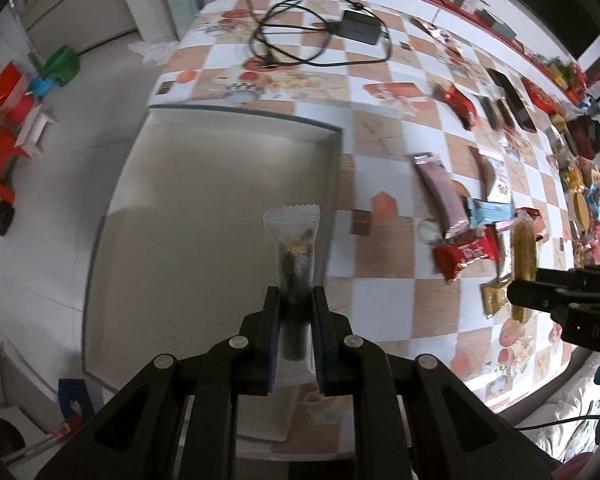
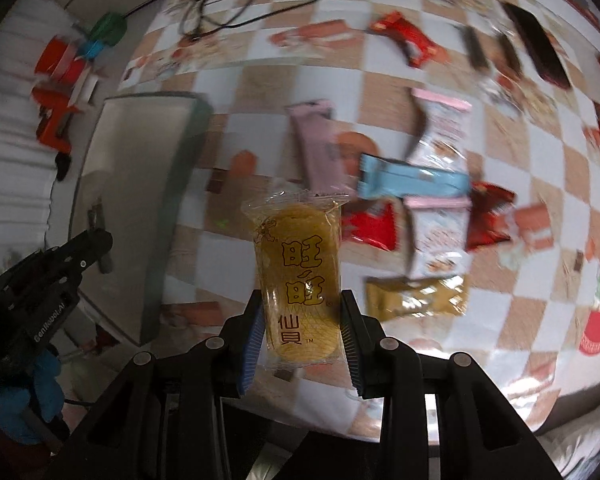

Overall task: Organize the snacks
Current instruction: 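Grasp the clear bag with left tool while right tool grasps yellow cracker pack, lift both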

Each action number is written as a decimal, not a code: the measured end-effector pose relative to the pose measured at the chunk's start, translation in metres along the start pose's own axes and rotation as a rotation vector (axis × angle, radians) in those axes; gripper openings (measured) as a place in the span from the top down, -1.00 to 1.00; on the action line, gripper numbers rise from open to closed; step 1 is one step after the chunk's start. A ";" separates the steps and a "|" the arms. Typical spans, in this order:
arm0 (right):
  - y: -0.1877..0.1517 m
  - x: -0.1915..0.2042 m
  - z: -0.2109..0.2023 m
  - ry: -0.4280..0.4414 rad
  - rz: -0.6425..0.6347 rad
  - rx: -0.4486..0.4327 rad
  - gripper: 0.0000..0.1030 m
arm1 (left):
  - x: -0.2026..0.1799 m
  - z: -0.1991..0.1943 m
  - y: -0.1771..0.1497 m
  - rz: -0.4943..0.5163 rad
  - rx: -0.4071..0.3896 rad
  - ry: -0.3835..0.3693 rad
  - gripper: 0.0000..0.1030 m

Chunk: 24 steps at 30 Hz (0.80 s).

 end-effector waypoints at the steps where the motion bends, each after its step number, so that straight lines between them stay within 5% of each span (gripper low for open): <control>1: 0.001 0.005 0.001 0.001 -0.010 0.000 0.27 | 0.005 -0.001 0.000 -0.007 -0.001 0.004 0.69; 24: 0.043 0.116 0.027 0.032 -0.206 0.021 0.27 | 0.087 -0.002 -0.008 -0.128 0.005 0.047 0.69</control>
Point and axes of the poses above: each gripper's, at about its wrist camera, not at the fingertips, and z roughly the way its jaws point, x to its left, y to its top, the point moved 4 cm from there along z, roughly the way its jaws point, and after that the axes turned 6 degrees about -z, right-handed, at the moved point
